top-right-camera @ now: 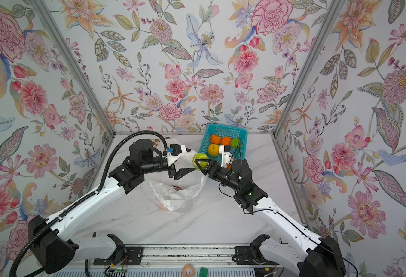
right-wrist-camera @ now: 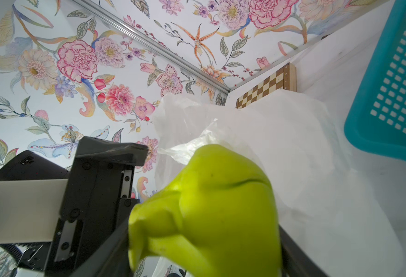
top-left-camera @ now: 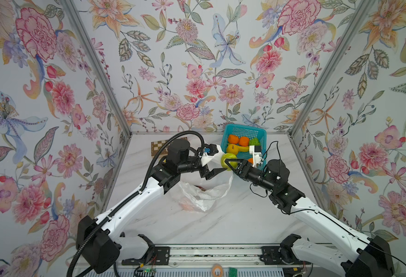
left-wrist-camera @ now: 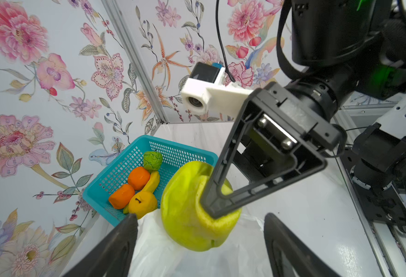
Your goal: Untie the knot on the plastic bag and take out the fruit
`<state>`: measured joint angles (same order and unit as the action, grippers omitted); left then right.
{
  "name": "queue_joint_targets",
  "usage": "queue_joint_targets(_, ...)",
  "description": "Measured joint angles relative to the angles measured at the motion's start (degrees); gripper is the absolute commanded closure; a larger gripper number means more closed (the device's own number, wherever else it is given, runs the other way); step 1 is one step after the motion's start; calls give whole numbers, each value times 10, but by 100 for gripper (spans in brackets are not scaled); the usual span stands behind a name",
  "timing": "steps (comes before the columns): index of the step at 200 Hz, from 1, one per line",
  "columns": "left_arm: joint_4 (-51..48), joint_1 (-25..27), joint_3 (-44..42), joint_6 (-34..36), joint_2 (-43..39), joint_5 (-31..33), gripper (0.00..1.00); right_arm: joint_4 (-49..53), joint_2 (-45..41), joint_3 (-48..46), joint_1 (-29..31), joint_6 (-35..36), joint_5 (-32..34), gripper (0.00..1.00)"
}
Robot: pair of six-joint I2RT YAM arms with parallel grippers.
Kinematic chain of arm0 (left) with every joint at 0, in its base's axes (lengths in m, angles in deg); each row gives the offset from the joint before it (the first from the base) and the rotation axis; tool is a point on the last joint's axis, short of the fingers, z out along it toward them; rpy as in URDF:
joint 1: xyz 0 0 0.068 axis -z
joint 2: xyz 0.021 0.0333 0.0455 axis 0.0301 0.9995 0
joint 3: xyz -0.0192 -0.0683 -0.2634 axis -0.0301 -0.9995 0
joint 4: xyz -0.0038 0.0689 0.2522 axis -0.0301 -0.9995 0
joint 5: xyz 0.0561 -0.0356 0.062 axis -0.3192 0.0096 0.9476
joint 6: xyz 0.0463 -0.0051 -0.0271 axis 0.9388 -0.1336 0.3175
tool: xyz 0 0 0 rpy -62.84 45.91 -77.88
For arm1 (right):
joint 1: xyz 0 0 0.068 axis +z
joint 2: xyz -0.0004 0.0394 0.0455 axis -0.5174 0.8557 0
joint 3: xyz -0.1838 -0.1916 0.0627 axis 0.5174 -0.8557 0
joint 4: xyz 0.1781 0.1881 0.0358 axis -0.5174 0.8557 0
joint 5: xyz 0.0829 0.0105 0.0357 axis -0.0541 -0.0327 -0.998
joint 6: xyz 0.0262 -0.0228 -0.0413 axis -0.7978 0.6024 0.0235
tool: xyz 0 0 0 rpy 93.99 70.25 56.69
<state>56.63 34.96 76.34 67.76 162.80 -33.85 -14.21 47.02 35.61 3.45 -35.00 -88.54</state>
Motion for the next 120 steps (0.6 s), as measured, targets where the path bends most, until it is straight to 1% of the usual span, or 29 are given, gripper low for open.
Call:
queue_joint_targets(27, 5, 0, 0, 28, 20, -19, 18, -8, 0, 0, 0, -10, -11, 28)
queue_joint_targets(50, 12, 4, 0, 48, 23, -24, 19, -20, 1, 1, 0, -21, -20, 27)
queue_joint_targets(61, 15, 6, 0, 58, 26, -23, 21, -27, 3, 1, 0, -26, -25, 28)
queue_joint_targets(94, 24, 12, 12, 83, 50, -10, 34, -28, 12, 1, -1, -38, -30, 27)
queue_joint_targets(120, 26, 19, 19, 92, 62, 0, 44, -26, 13, 1, -7, -40, -28, 23)
